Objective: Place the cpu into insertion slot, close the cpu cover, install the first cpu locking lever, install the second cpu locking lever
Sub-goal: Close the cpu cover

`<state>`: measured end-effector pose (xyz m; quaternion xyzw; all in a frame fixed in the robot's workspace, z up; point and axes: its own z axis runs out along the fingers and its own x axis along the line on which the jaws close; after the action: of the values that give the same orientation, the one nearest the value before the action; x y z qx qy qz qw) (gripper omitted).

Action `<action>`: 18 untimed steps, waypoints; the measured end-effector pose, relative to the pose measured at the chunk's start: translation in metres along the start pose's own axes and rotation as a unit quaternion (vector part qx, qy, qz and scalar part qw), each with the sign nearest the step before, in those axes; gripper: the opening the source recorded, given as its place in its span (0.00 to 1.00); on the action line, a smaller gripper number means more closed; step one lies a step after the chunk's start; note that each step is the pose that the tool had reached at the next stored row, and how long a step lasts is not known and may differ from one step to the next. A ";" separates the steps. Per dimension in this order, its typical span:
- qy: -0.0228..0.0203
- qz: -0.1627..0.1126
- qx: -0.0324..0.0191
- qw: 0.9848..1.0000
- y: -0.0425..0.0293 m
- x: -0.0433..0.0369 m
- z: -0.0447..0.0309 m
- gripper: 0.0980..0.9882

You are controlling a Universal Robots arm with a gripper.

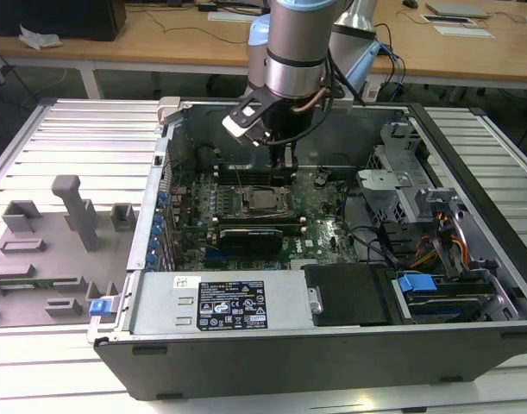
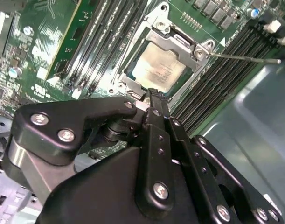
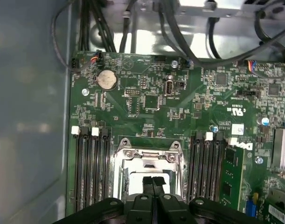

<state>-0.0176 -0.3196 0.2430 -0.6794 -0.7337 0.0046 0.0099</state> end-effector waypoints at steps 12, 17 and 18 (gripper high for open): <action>-0.015 -0.122 0.002 0.992 -0.0009 0.0001 0.0000 0.01; -0.017 -0.175 0.001 0.984 -0.0009 0.0001 0.0000 0.01; -0.017 -0.183 0.002 0.983 -0.0009 0.0001 0.0000 0.01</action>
<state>-0.0185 -0.3196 0.2430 -0.5337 -0.8455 0.0156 -0.0011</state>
